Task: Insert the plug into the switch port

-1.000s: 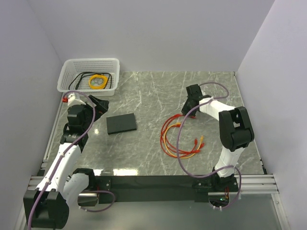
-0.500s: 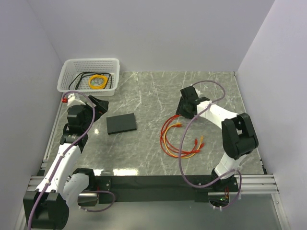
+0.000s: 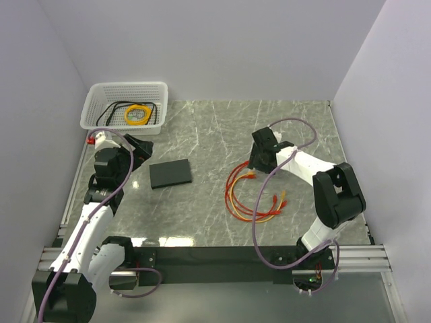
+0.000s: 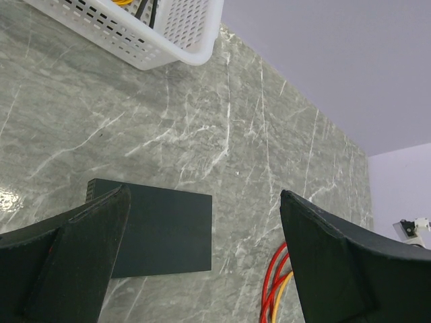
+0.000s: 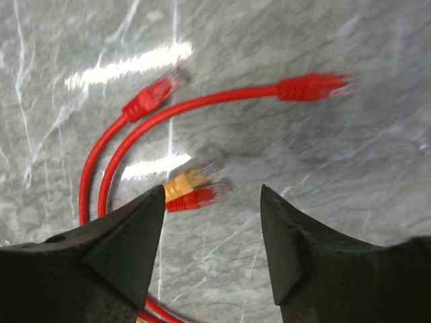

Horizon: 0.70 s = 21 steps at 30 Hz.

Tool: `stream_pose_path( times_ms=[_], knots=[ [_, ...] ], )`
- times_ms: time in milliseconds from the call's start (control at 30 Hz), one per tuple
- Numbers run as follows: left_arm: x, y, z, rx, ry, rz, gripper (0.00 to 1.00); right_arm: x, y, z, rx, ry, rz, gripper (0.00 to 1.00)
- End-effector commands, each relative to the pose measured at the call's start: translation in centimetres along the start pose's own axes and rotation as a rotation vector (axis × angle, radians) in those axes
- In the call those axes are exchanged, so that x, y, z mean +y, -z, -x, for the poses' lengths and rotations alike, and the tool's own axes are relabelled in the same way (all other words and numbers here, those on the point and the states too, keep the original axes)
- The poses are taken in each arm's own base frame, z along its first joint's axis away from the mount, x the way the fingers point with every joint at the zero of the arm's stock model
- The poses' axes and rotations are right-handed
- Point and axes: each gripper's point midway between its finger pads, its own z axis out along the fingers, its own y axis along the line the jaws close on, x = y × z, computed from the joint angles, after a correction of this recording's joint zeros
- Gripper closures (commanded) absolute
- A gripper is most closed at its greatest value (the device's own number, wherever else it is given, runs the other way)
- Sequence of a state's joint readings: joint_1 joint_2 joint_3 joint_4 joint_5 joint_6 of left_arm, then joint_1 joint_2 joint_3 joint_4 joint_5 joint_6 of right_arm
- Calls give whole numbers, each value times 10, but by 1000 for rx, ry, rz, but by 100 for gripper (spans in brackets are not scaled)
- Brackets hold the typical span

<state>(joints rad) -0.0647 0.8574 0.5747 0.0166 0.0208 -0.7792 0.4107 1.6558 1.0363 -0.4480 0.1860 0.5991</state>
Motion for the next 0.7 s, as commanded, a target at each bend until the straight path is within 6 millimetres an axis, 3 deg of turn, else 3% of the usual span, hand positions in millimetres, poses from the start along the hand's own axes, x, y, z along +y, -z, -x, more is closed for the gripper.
stream_pose_path(
  times_ms=[0, 233, 433, 667],
  knots=[
    [-16, 5, 16, -40, -16, -37, 1, -10, 6, 35, -81, -21, -56, 33],
    [-17, 7, 13, -37, -25, -44, 1, -49, 7, 49, -99, -94, -148, 26],
    [-17, 1, 7, -13, -22, -50, 1, -53, 2, 46, -79, -124, -156, 24],
    [-15, 1, 3, -10, -20, -60, 1, -56, -20, 44, -56, -144, -190, 23]
  ],
)
